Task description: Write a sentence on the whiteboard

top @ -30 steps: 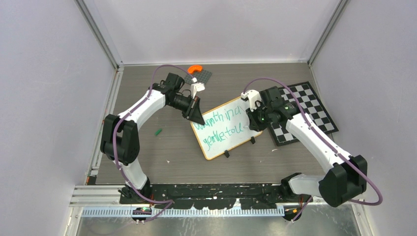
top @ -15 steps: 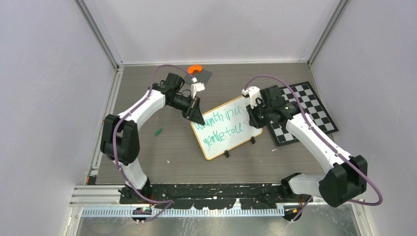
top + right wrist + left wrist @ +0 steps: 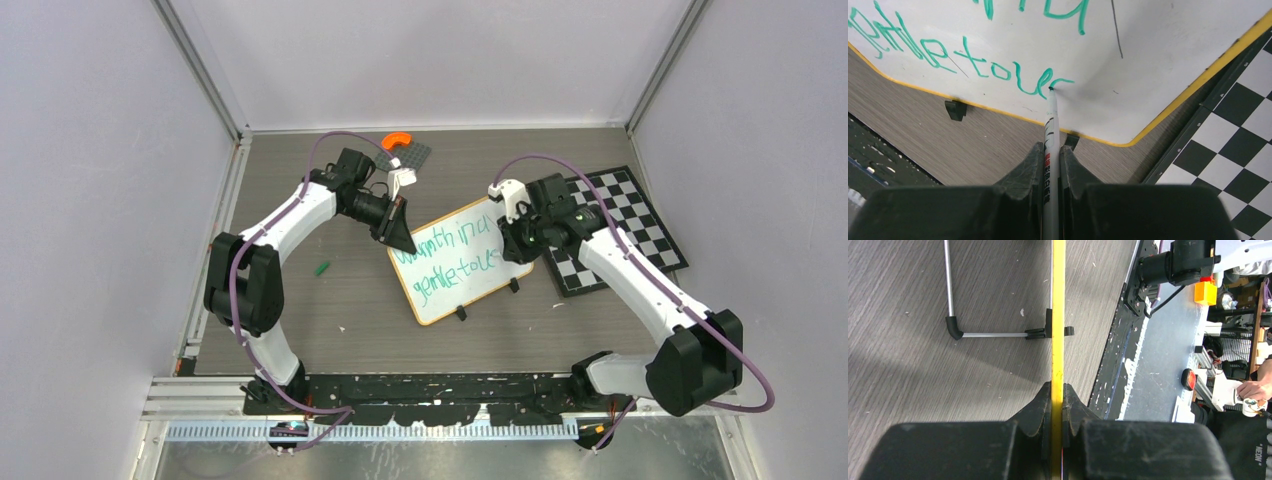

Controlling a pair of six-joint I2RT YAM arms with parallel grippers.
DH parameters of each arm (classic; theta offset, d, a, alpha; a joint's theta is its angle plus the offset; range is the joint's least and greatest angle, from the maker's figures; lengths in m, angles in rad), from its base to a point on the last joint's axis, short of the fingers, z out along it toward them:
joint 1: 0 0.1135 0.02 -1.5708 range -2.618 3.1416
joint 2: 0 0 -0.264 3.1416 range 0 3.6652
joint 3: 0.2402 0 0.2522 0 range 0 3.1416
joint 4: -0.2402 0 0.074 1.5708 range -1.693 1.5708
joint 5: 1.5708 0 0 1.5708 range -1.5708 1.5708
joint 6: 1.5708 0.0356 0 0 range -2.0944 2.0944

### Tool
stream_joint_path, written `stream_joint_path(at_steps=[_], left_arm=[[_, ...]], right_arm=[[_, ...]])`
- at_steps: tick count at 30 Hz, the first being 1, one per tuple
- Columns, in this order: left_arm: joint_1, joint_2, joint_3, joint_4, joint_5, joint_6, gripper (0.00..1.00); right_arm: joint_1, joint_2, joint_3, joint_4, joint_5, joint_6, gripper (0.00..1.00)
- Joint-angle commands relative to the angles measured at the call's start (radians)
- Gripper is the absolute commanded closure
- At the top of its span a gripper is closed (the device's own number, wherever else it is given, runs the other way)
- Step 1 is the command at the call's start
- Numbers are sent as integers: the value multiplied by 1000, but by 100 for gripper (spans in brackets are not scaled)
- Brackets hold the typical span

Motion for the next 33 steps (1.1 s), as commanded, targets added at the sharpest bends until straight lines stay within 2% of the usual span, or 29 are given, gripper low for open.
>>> stream_joint_path(at_steps=[1,8,14,17,22,33], left_arm=[[-8,-39,7,-16,-4,28,100],[-8,-35,10,-18,-1,28,100],[-8,-35,8,-20,-2,31,100],[-8,-34,9,-20,0,30,100],[-8,-36,11,-20,1,29,100],[-8,-38,10,-15,2,27,100]], right_arm=[[-4,16,14,-12,23,-56,100],[-3,-10,50,-48,80,-89,100],[-4,-43,107,-95,59,-108,100],[-3,-64,100,-71,54,-92,100],[-11,-107,44,64,116,-17,100],[-16,-82,58,78,115,-2,100]])
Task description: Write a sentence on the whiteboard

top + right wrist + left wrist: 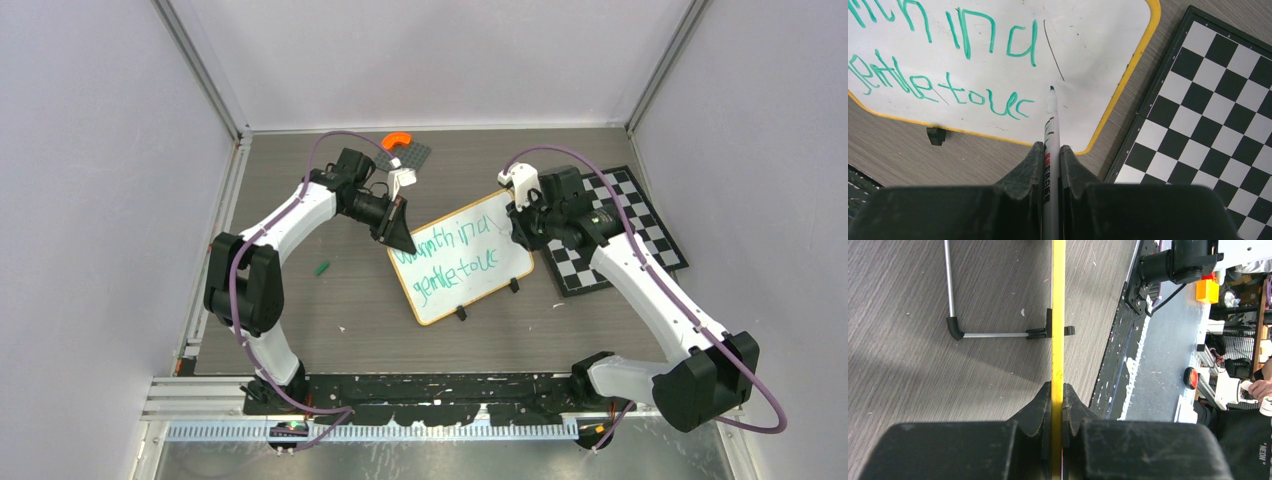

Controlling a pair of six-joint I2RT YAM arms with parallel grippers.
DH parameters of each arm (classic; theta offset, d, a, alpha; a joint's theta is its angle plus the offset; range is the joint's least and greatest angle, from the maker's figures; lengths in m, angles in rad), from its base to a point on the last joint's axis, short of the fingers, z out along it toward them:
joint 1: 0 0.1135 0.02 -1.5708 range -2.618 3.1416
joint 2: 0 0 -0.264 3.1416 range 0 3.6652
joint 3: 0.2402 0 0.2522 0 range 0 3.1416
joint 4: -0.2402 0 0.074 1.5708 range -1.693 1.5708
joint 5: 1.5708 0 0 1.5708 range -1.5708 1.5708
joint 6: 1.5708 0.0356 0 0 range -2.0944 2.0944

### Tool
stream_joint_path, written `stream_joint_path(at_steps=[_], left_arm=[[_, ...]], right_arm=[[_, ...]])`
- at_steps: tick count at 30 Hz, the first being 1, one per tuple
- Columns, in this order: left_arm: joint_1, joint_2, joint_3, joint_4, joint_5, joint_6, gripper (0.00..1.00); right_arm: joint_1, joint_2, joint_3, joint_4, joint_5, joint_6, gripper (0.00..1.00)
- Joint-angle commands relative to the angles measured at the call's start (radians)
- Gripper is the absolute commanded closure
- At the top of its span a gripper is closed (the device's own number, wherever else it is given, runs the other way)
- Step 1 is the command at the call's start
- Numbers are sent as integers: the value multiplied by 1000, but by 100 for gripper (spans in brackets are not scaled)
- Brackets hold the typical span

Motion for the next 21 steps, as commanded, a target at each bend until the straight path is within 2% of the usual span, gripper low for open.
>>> stream_joint_path(at_steps=[1,21], left_arm=[[-8,-39,9,-12,1,13,100],[-8,-37,5,-11,-4,12,100]], right_arm=[[-5,2,5,48,10,14,100],[-4,37,-73,32,0,-13,100]])
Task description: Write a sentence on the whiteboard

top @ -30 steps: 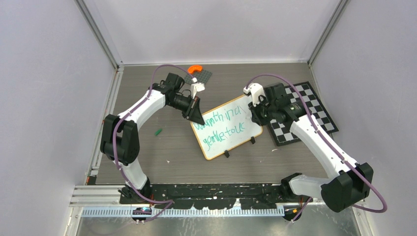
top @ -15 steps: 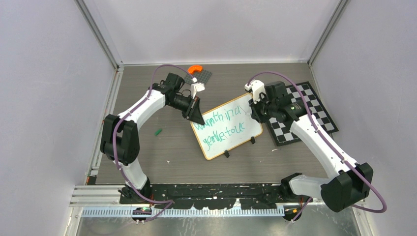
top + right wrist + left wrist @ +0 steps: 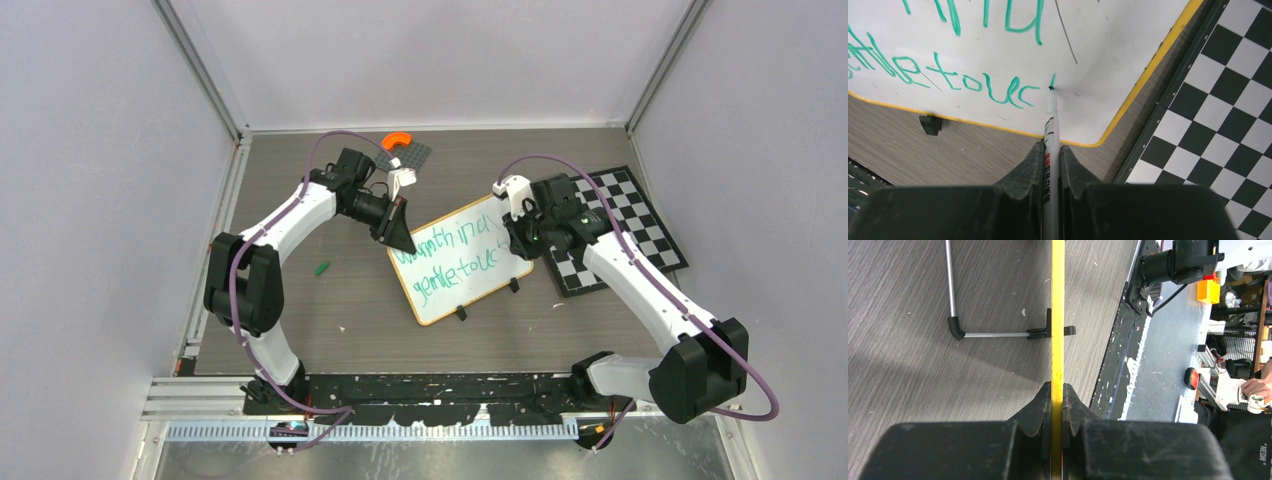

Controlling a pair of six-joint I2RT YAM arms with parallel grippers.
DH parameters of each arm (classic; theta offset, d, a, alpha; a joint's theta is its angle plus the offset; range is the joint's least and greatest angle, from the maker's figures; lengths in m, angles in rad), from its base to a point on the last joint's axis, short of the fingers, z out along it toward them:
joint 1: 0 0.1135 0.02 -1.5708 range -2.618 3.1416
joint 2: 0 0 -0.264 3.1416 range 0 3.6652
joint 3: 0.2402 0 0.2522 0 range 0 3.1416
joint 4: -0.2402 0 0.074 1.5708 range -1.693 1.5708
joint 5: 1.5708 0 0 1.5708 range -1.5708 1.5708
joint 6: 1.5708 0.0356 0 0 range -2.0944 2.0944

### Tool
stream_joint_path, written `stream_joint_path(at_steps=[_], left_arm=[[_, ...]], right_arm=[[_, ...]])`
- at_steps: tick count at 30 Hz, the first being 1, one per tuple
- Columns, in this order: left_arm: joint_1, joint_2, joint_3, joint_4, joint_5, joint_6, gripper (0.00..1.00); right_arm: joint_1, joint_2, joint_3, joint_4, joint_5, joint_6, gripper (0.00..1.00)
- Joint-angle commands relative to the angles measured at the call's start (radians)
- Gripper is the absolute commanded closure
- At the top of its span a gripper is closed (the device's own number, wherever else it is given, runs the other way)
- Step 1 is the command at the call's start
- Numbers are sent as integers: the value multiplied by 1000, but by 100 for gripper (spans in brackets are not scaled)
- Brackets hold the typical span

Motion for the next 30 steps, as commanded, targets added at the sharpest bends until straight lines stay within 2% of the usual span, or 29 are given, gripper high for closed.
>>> stream_joint_path(at_steps=[1,8,14,30], left_arm=[[-8,-37,4,-12,-3,13,100],[-8,-35,6,-12,-2,11,100],[-8,-39,7,-13,-2,8,100],[-8,-48,2,-13,-3,9,100]], right_arm=[[-4,-4,-24,18,11,-18,100],[-5,9,-50,-22,4,-49,100],[-4,21,-8,-43,-6,-54,100],[-10,-3,24,45,63,-1,100]])
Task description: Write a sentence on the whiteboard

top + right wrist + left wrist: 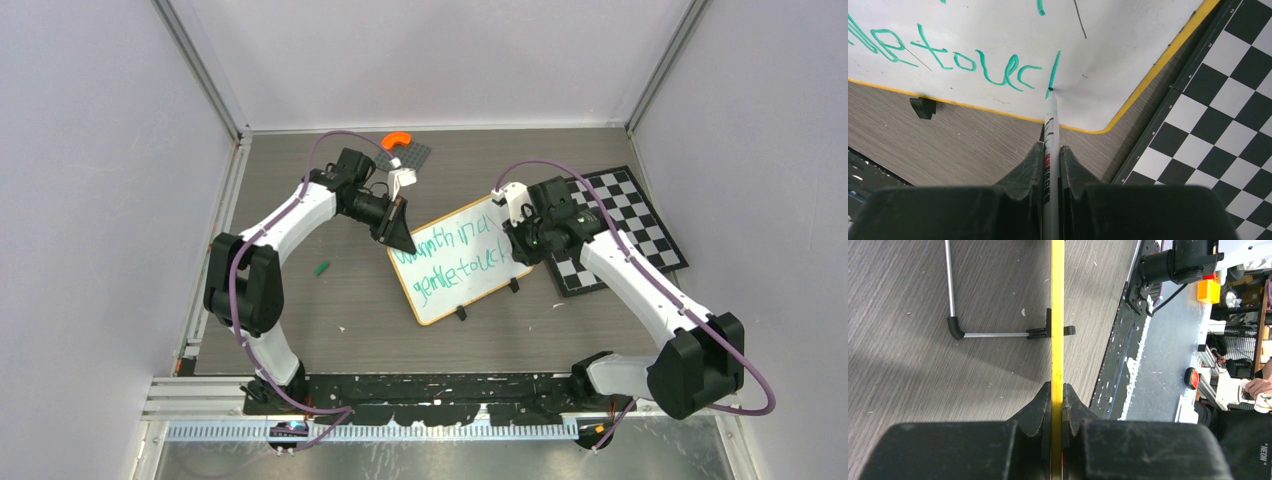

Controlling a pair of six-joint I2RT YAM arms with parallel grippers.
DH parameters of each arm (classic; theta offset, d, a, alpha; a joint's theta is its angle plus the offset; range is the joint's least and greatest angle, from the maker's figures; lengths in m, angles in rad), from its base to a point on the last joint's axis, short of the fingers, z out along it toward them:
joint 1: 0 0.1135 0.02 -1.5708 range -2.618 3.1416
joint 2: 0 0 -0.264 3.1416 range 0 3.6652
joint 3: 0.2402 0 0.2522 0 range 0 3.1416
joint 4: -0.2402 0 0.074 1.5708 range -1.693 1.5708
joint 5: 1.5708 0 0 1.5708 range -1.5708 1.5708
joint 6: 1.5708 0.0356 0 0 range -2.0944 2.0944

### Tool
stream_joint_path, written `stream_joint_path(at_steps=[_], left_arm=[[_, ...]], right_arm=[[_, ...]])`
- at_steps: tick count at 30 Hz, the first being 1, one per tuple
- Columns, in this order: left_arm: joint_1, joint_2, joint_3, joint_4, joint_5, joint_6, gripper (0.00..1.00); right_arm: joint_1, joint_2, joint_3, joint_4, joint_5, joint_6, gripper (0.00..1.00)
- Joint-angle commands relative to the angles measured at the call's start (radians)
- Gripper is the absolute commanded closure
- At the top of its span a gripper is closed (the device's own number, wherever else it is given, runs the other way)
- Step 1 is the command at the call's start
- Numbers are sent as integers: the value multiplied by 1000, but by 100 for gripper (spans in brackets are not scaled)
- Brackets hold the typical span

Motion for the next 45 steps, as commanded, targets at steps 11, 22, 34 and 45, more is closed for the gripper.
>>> stream_joint_path(at_steps=[11,22,34,45], left_arm=[[-7,-42,4,-11,0,9,100],[-7,-39,7,-11,-1,9,100],[-7,-39,6,-11,1,9,100],[-8,-38,8,-11,3,7,100]], right_arm=[[-33,-49,11,107,62,13,100],[-33,-9,-15,30,56,-37,100],[-33,-27,22,-79,22,-64,100],[-33,-40,11,-14,90,-49,100]])
